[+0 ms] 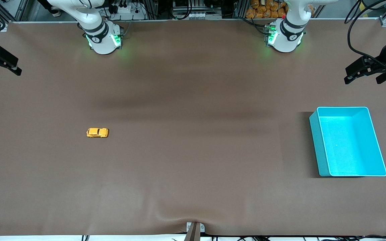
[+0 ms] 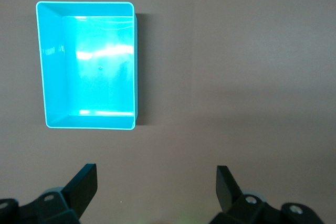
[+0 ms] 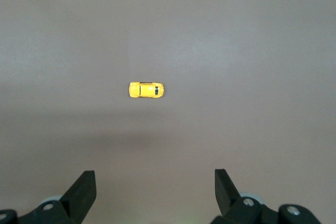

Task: Wind and store yellow beetle car
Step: 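Move the right gripper out toward the yellow toy car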

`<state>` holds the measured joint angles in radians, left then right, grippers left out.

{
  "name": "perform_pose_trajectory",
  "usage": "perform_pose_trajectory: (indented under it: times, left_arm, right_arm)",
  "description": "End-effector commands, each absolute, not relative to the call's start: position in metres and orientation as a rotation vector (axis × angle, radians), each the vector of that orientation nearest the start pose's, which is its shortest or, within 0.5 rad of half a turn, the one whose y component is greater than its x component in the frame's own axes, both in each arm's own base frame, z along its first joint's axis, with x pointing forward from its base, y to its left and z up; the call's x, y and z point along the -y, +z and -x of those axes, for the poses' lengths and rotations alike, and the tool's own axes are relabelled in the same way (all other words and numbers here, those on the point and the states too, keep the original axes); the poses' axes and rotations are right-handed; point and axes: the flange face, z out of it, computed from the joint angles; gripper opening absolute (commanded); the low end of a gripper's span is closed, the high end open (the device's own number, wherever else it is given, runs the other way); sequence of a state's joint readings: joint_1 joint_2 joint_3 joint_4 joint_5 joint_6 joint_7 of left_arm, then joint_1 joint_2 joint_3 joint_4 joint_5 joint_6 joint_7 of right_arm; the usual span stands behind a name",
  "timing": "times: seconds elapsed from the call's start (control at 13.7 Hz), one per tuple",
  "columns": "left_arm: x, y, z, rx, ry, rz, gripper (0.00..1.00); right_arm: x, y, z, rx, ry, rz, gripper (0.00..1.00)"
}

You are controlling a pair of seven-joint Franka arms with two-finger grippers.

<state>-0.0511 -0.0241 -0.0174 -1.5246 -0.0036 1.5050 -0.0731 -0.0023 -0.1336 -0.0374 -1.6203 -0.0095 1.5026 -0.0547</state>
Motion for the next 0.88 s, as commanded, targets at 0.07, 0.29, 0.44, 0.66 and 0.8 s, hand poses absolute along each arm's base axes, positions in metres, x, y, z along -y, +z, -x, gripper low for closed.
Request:
perform_pose_trajectory:
  times: [0.07, 0.29, 0.44, 0.66, 0.8]
  left_arm:
    - [0.035, 0.658, -0.538, -0.003, 0.002, 3.163, 1.0]
    - [0.032, 0.657, -0.539, 0.002, 0.004, 3.163, 1.0]
    - [0.035, 0.658, -0.538, -0.003, -0.001, 3.161, 1.0]
    - [0.035, 0.658, -0.539, -0.003, 0.002, 3.161, 1.0]
    - [0.036, 0.658, -0.538, -0.007, 0.0, 3.161, 1.0]
  right_arm:
    - [0.017, 0.664, -0.501, 0.059, 0.048, 3.116, 1.0]
    - [0.017, 0.663, -0.5, 0.063, 0.049, 3.103, 1.0]
    - [0.014, 0.658, -0.5, 0.096, 0.077, 3.102, 1.0]
    - [0.011, 0.612, -0.512, 0.368, 0.201, 3.06, 1.0]
    - [0.0, 0.573, -0.518, 0.515, 0.242, 3.035, 1.0]
